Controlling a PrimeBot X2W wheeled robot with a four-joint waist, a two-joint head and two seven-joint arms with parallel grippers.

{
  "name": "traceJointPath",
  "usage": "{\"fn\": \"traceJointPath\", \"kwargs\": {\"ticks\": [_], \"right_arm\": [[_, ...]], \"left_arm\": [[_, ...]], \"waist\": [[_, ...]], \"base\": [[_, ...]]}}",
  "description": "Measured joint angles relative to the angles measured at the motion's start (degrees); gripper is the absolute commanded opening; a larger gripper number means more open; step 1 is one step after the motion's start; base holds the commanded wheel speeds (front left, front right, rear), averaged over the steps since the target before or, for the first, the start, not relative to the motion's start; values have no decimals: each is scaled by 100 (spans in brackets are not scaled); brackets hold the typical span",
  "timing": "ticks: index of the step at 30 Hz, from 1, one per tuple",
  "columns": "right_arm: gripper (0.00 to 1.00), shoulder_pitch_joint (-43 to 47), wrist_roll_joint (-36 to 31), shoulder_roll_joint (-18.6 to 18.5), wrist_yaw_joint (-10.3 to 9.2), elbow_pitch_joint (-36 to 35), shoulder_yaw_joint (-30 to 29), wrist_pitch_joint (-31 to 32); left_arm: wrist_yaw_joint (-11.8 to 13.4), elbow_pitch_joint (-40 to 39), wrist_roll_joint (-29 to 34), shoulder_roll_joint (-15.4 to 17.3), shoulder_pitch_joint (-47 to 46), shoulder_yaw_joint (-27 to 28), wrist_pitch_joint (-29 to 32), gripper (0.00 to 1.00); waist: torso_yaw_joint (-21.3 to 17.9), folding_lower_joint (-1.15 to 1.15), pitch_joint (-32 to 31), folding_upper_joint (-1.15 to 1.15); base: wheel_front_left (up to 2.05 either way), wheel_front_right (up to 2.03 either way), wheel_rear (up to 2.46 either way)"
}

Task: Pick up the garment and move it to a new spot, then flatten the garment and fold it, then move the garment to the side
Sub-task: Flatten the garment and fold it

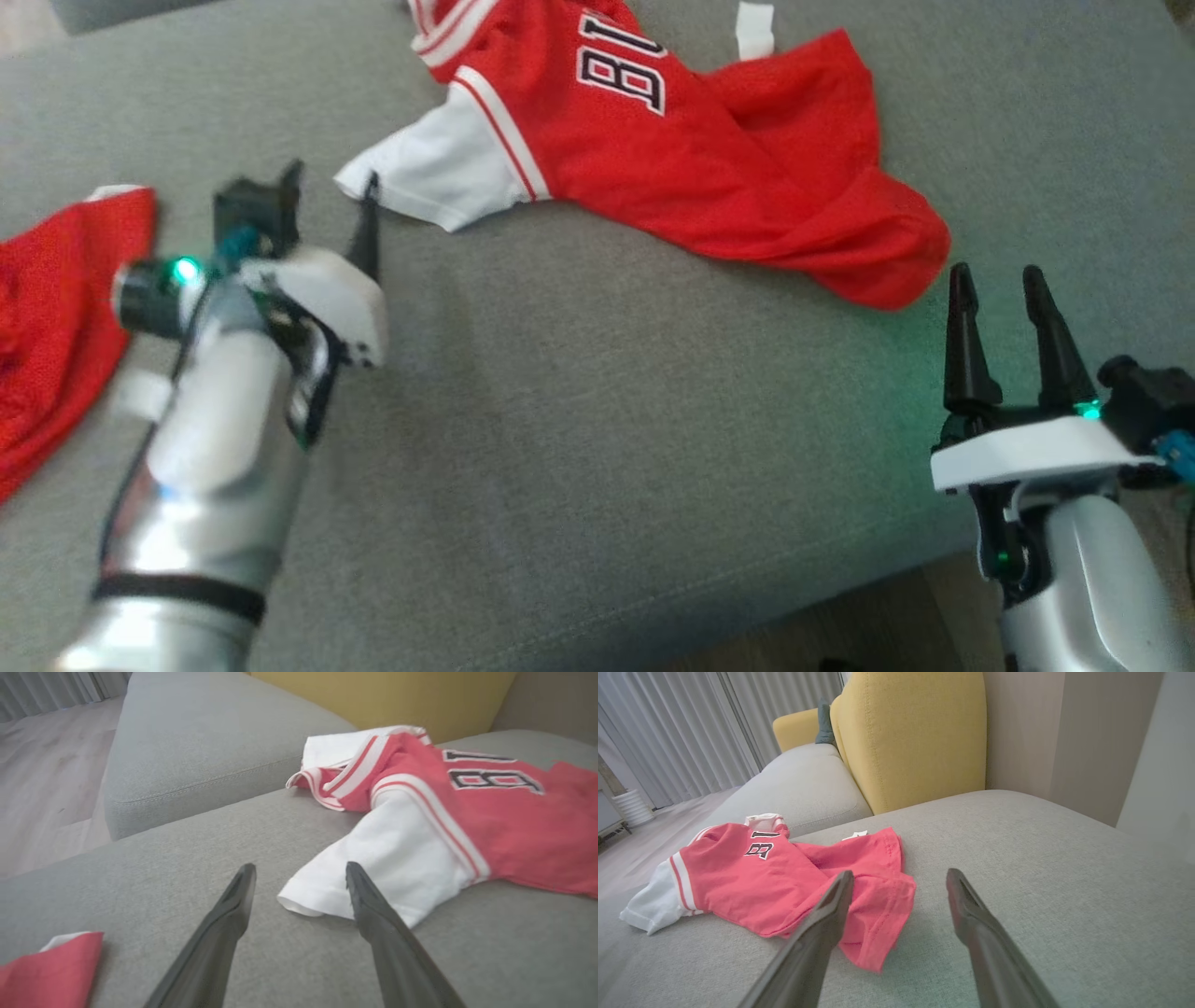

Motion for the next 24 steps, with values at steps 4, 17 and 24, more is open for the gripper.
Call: {"fn": "traceJointPath", "kwargs": {"ticks": [4,17,24], "right_arm": [[100,-71,55,-1,0,-16,29,-7],[100,-211,93,-1,0,41,76,-104],[100,-212,83,-1,0,152,48,-126]], "left_arm": [[-3,713,207,182,-620,-104,118,100],[-308,2120,465,233,-1414,-517,48,100],[-455,2464,236,26,-1490,-461,-221,0]], "waist": [[-162,0,228,0],[-345,0,476,0],[-304,0,383,0]], "base": [[0,0,0],[0,0,0],[0,0,0]]}}
